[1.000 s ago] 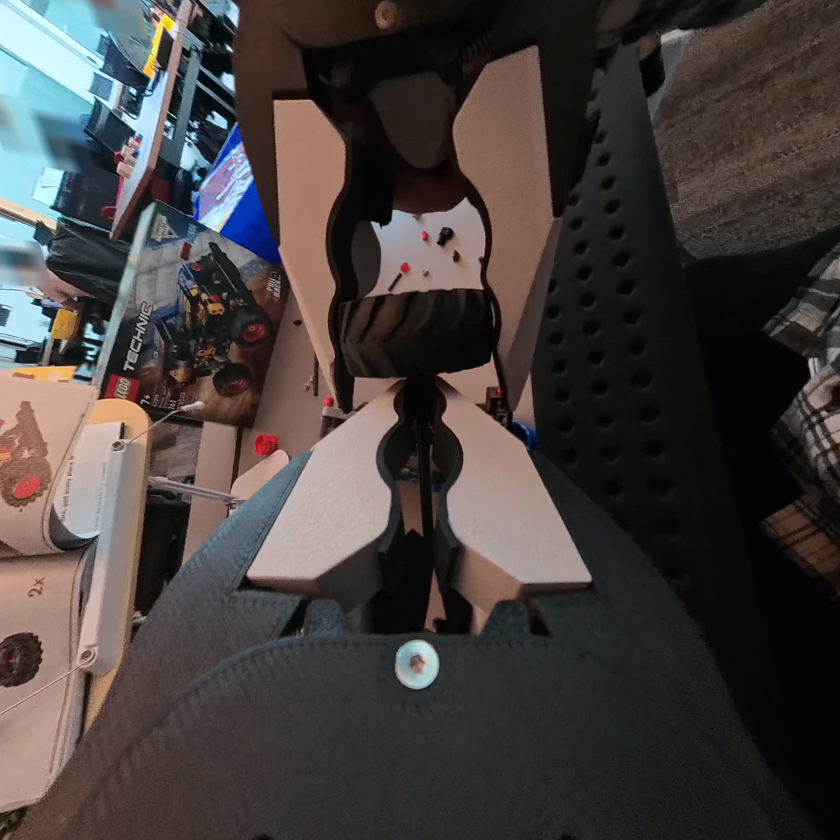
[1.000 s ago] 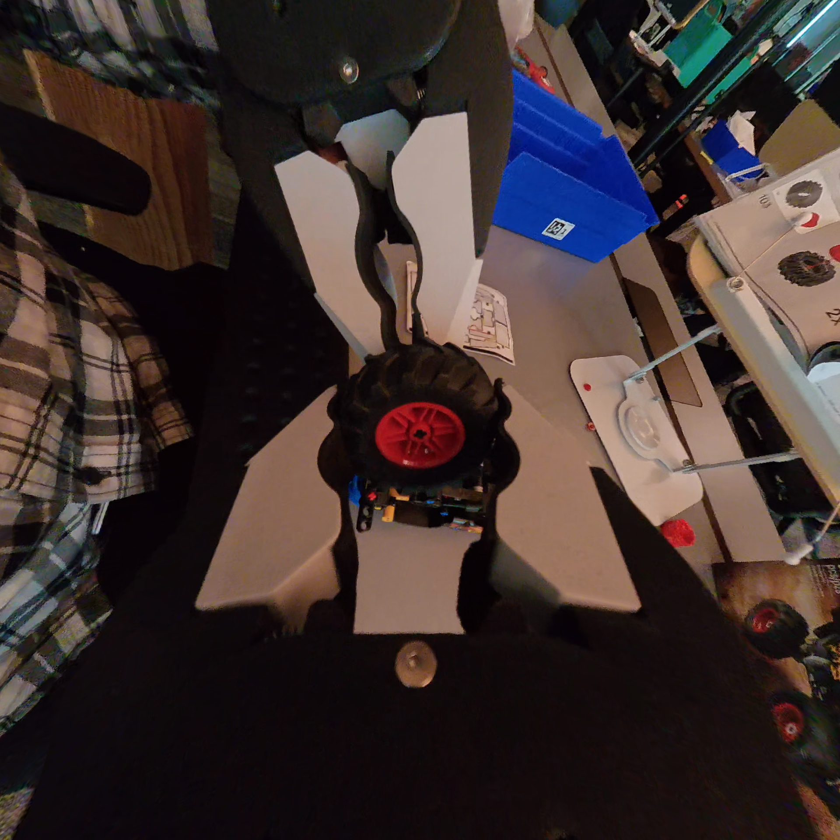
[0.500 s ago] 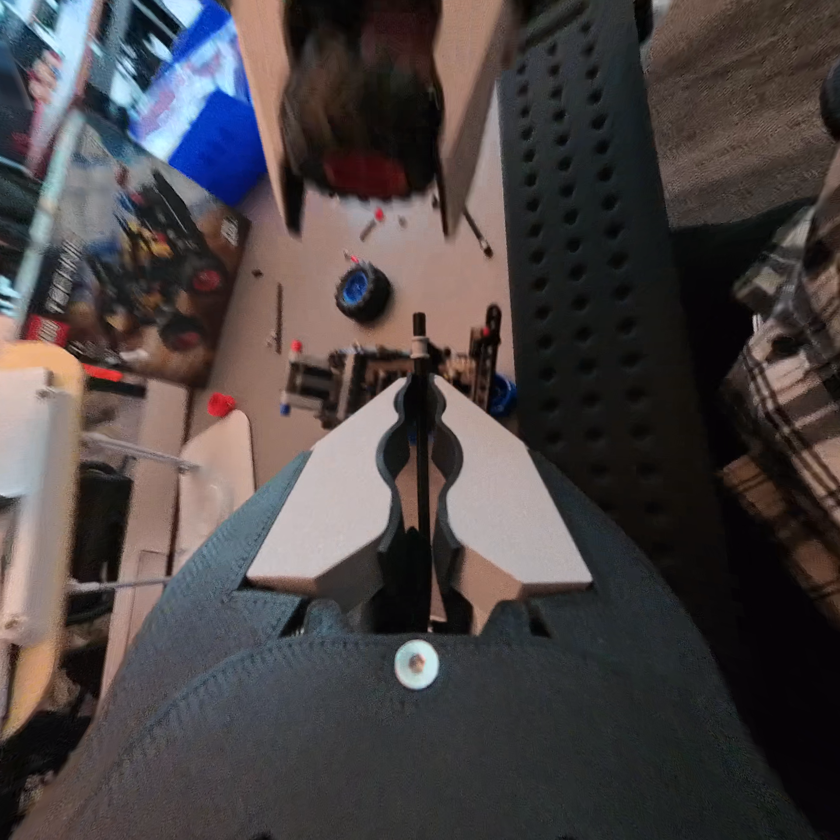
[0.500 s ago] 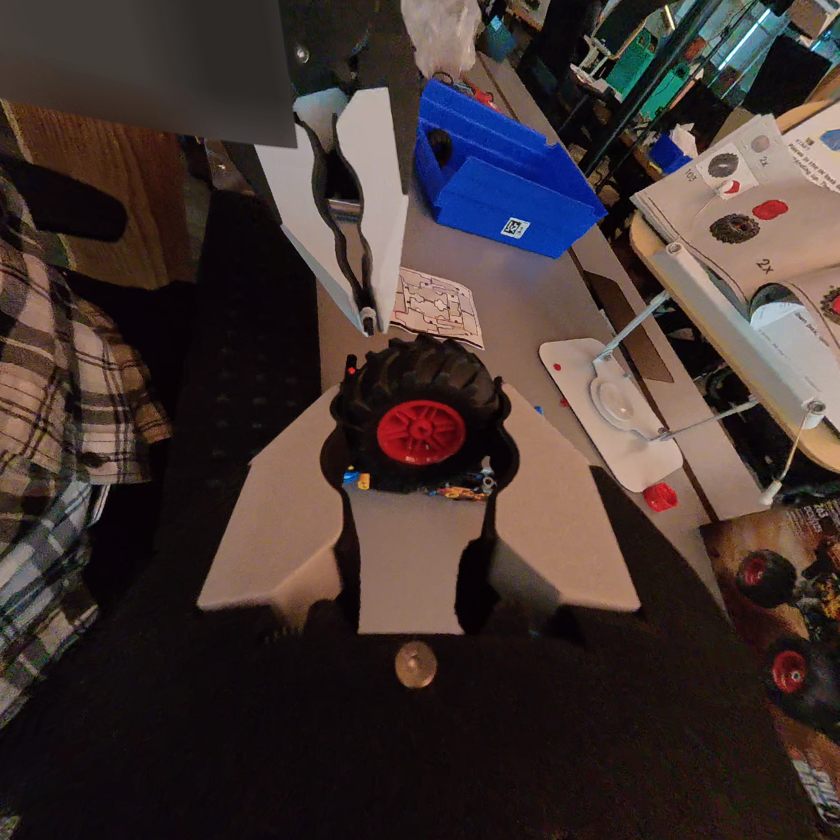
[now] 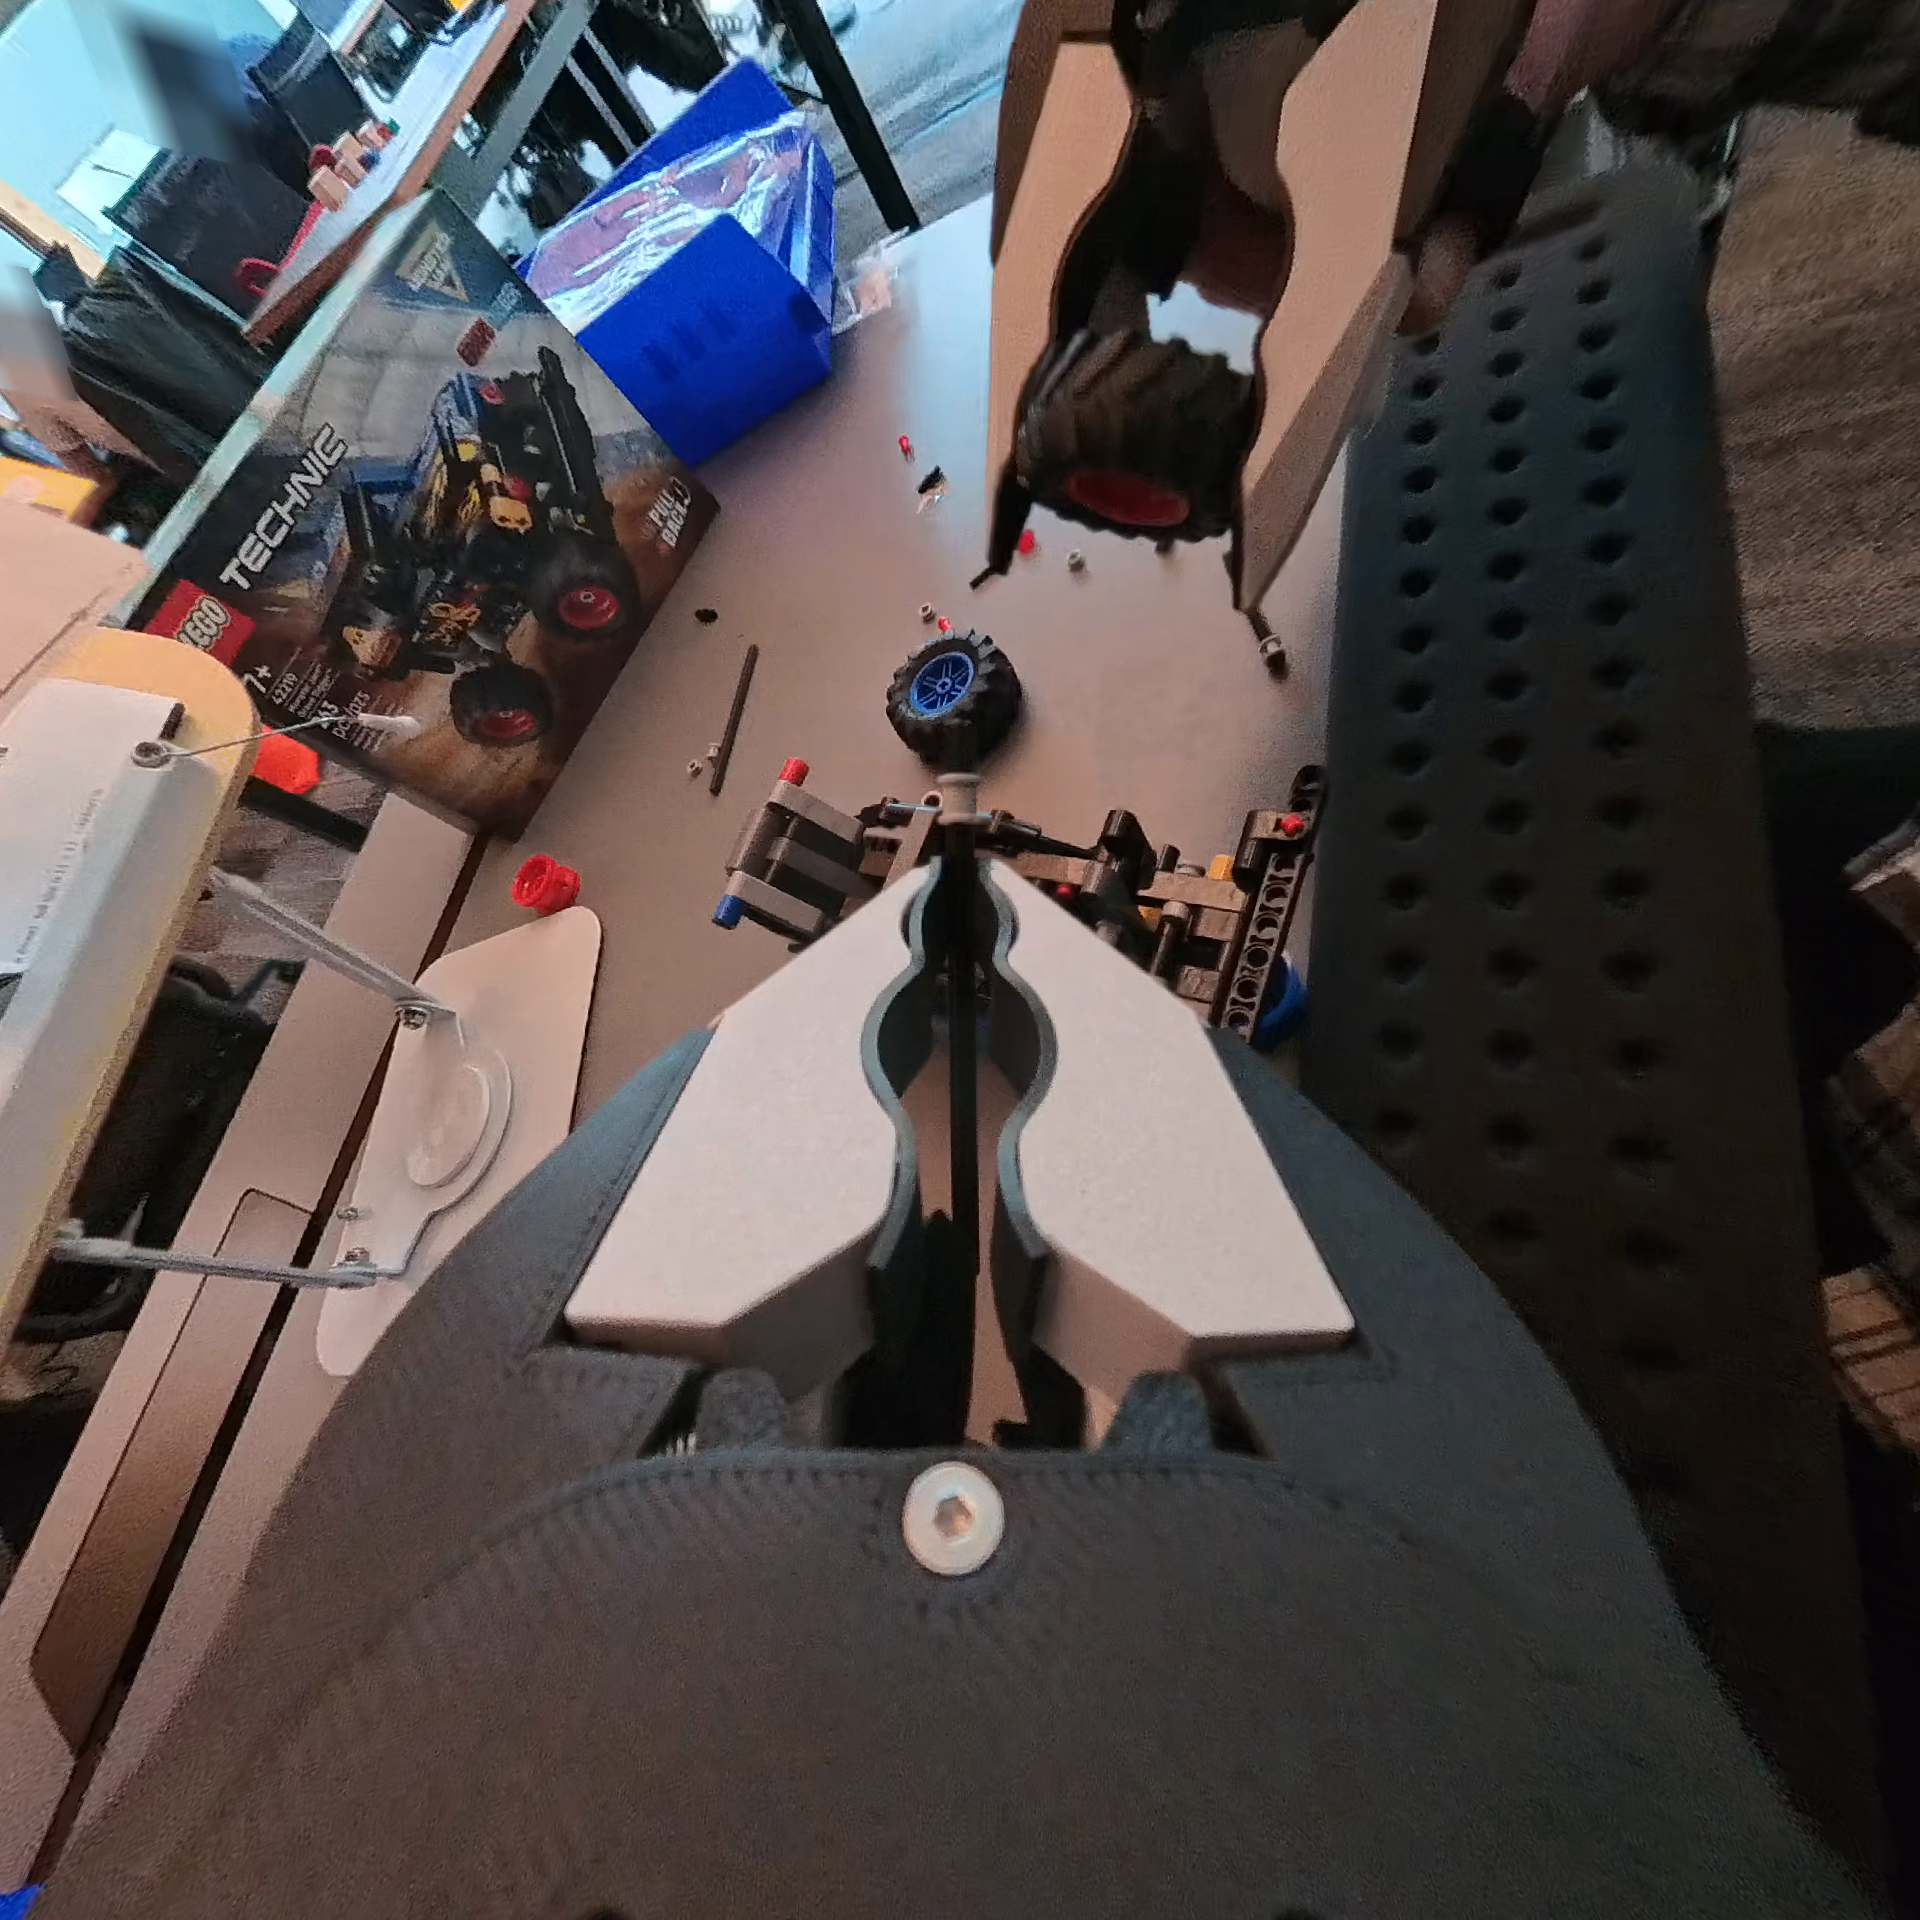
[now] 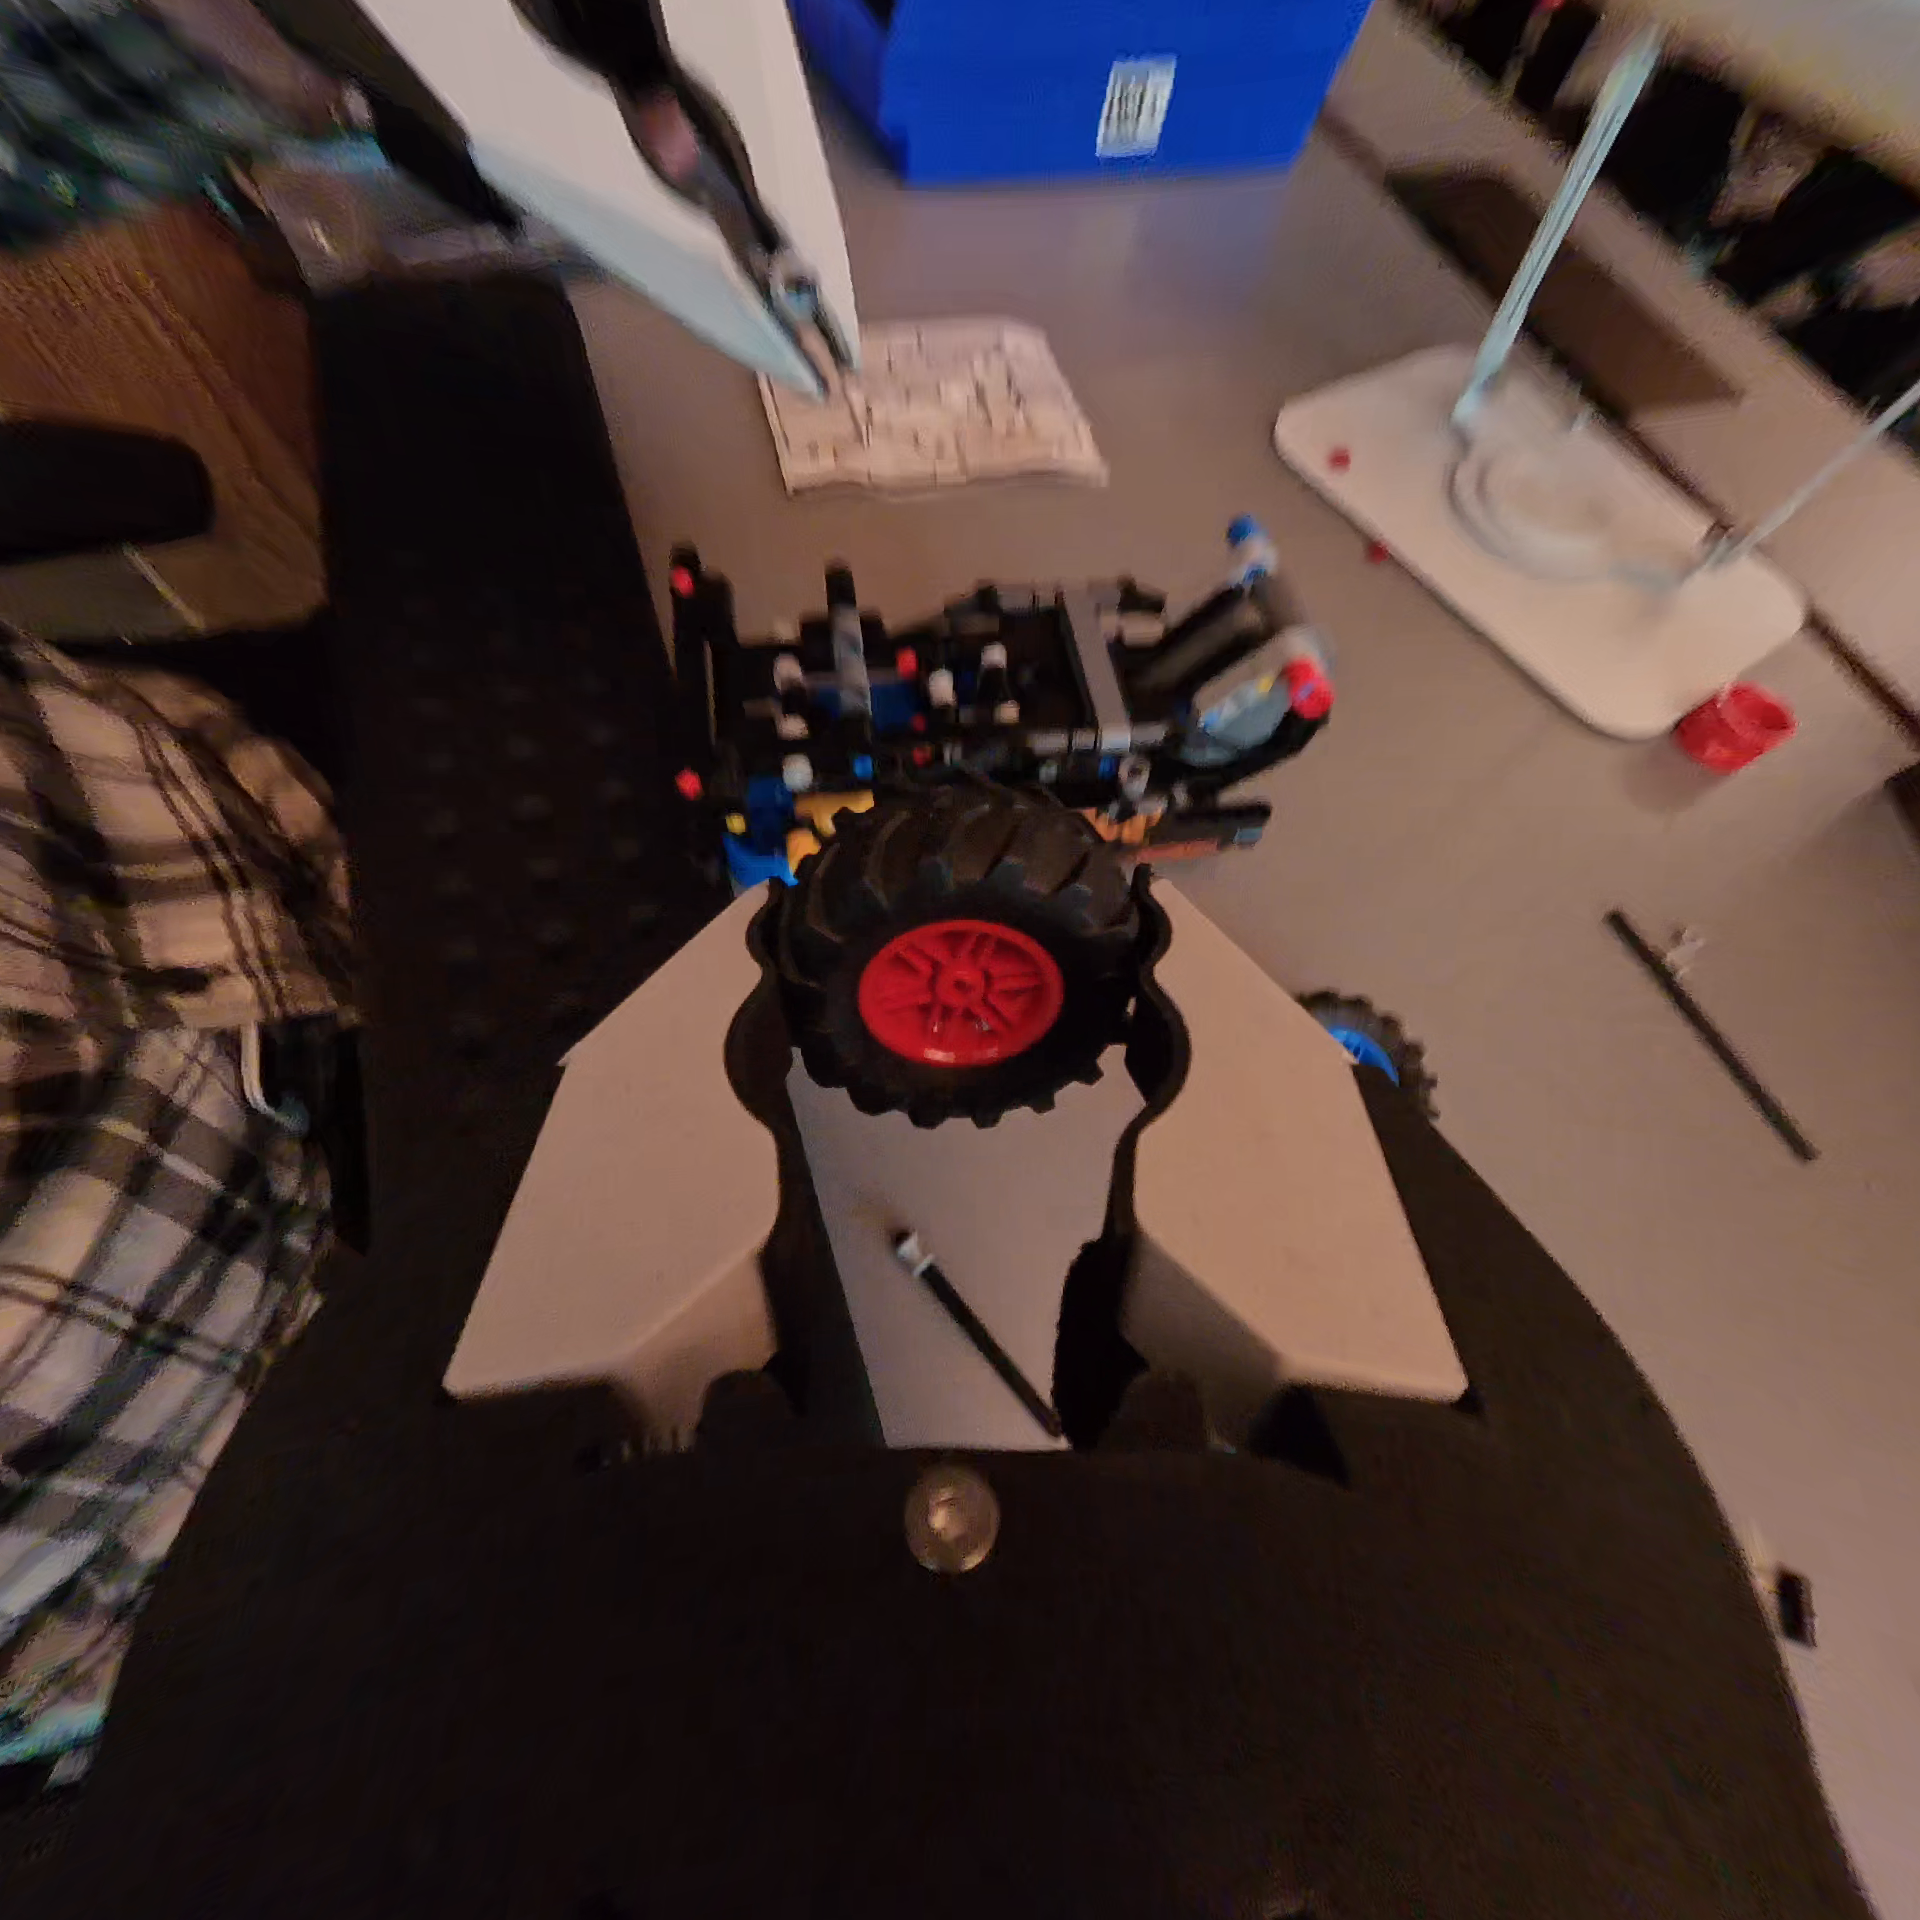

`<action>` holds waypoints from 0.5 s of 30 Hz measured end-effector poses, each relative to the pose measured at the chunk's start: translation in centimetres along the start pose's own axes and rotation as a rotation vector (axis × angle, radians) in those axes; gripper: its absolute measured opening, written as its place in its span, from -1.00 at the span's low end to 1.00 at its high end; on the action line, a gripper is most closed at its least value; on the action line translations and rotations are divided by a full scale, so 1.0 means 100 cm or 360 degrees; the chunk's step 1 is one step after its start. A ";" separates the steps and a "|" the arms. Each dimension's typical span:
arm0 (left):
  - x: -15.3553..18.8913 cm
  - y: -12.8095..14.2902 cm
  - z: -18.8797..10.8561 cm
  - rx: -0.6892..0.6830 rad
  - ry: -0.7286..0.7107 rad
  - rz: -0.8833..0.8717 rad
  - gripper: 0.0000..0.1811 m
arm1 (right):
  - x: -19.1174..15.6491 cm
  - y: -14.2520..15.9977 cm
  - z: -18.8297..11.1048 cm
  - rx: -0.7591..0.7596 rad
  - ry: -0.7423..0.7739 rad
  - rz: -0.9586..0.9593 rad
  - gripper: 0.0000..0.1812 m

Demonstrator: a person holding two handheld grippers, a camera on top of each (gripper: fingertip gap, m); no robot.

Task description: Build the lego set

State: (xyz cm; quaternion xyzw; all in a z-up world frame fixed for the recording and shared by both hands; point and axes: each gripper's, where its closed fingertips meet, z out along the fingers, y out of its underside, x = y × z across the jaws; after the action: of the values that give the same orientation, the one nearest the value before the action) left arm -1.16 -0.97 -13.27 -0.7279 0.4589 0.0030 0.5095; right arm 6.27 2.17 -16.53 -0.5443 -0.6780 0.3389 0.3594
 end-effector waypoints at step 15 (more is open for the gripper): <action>-0.013 -0.007 0.039 -0.0171 -0.0066 0.0350 -0.97 | 0.004 0.033 0.028 -0.0287 -0.0158 0.0109 -0.34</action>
State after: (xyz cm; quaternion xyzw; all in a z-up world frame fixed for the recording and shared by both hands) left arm 0.35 2.89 -14.03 -0.6991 0.5245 0.0985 0.4758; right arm 5.42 2.91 -20.75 -0.5799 -0.7038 0.3150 0.2631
